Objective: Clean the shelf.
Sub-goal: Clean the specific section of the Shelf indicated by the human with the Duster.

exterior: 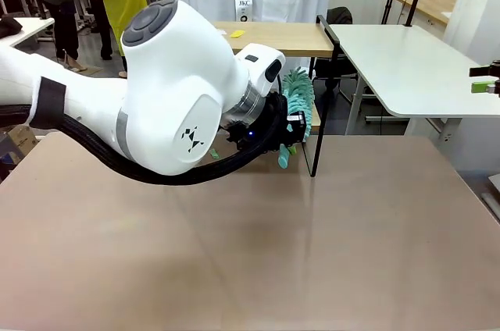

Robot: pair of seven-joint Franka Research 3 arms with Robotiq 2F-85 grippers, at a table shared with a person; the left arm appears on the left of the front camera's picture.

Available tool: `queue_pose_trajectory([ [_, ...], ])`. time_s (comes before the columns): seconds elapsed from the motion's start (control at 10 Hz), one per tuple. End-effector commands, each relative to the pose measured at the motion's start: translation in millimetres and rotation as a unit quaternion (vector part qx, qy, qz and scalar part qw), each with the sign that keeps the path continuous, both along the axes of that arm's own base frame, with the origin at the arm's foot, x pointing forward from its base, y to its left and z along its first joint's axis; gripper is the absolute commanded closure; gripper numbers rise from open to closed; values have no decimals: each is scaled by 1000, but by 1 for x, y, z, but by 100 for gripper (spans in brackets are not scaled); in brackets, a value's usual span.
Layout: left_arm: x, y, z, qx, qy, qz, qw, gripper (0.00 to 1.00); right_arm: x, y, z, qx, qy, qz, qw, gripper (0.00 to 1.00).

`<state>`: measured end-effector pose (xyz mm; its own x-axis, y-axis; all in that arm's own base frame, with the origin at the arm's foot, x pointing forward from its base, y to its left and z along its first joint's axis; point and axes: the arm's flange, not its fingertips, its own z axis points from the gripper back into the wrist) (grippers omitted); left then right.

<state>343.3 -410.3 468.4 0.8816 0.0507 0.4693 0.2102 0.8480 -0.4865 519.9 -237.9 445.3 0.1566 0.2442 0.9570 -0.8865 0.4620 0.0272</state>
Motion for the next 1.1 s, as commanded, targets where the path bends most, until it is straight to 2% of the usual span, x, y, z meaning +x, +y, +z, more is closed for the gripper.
queue_pose_trajectory([
  [0.0, 2, 11, 1, 35, -1, 8, 999, 87, 1, 1, 2, -3, -2, -3, 1000, 0],
  [0.6, 12, 75, 9, 133, 20, 66, 989, 87, 1, 1, 2, -3, -2, -3, 1000, 0],
  [0.9, 9, 112, 12, 219, 11, 110, 969, 87, 1, 1, 2, -3, -2, -3, 1000, 0],
  [1.0, 5, 126, 16, 258, 2, 133, 957, 87, 1, 1, 2, -3, -2, -3, 1000, 0],
])
